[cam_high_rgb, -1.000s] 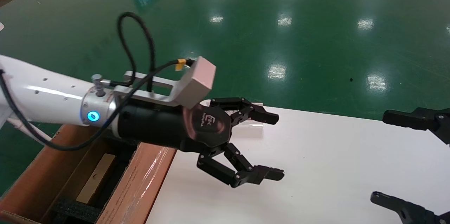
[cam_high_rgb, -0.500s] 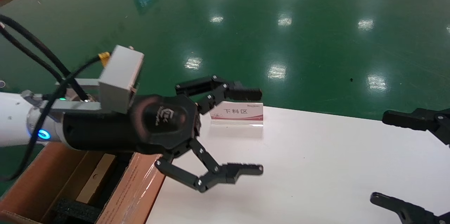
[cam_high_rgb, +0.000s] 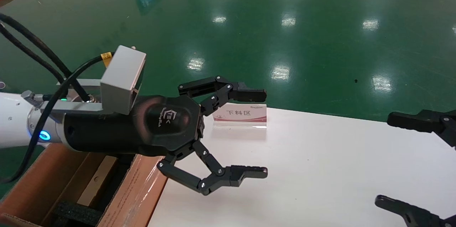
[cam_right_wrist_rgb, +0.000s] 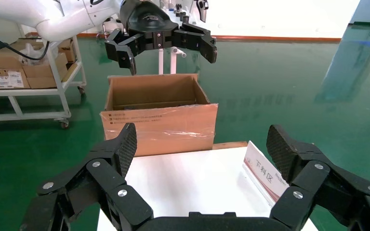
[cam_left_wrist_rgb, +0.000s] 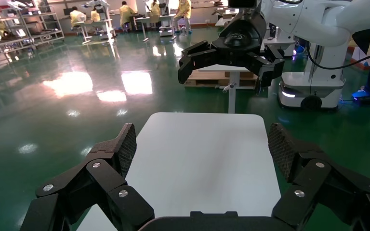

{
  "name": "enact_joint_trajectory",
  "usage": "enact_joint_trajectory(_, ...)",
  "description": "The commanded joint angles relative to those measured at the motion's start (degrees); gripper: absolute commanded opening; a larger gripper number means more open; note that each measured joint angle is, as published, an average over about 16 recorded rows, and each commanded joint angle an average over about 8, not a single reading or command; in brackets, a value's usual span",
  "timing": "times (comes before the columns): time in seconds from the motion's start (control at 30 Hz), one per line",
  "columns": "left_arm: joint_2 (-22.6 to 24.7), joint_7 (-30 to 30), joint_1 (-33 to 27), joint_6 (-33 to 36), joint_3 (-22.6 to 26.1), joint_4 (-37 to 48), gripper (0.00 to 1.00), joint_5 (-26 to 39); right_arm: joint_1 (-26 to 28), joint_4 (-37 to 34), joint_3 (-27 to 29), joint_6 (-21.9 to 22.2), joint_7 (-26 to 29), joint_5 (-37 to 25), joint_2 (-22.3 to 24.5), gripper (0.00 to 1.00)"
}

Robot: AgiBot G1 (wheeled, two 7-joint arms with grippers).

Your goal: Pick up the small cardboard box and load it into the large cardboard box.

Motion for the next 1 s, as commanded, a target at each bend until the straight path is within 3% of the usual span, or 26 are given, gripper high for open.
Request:
enact_joint_trajectory(0.03,0.00,-0.01,-0.08,-0.01,0.14,0.01,1.00,0.01,-0.01,0.01,0.03,-0.02,0.02,-0.03,-0.02,1.00)
enact_joint_trajectory(1.0,-0.02,-0.09,-1.16,-0.21,2.24,0.11,1.00,0.11,-0.01,0.00,0.05,-0.01,0.02,-0.02,-0.01,1.00)
